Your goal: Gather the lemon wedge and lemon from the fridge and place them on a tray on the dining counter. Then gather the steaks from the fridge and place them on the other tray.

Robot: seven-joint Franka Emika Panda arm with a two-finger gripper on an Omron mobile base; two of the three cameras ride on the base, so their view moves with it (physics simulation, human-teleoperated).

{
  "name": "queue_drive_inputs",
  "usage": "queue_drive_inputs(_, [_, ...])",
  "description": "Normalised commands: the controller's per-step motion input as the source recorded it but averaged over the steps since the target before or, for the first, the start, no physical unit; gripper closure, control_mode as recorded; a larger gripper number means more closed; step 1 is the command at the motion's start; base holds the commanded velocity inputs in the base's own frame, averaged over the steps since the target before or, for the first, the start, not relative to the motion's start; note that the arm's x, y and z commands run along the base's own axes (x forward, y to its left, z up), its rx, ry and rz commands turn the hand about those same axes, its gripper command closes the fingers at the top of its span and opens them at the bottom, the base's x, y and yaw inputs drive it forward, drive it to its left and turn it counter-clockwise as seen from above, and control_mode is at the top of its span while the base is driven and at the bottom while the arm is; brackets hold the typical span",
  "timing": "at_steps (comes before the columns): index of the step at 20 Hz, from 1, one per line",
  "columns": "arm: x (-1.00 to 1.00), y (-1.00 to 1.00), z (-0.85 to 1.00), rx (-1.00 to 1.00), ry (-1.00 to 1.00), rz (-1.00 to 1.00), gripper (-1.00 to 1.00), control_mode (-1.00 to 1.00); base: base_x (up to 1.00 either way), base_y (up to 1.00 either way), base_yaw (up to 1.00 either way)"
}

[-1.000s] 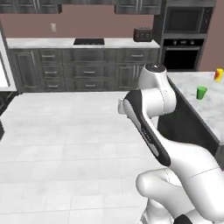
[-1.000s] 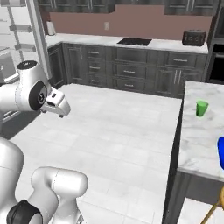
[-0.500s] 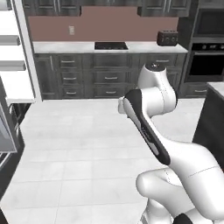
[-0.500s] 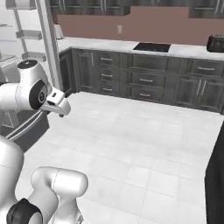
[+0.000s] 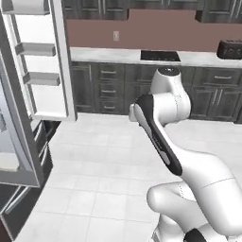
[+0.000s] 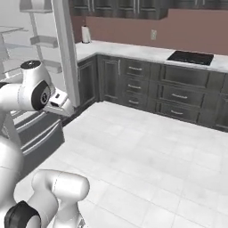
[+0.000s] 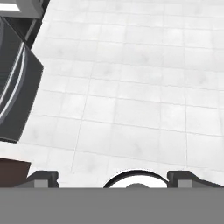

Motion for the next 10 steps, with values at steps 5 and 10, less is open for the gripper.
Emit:
queue_drive_inputs(5, [0.0, 0.0, 0.0, 0.0, 0.0, 0.0, -1.0, 1.0, 0.87, 0.0, 0.48])
queue_drive_inputs(10, [0.0, 0.0, 0.0, 0.0, 0.0, 0.0, -1.0, 1.0, 0.8, 0.0, 0.51])
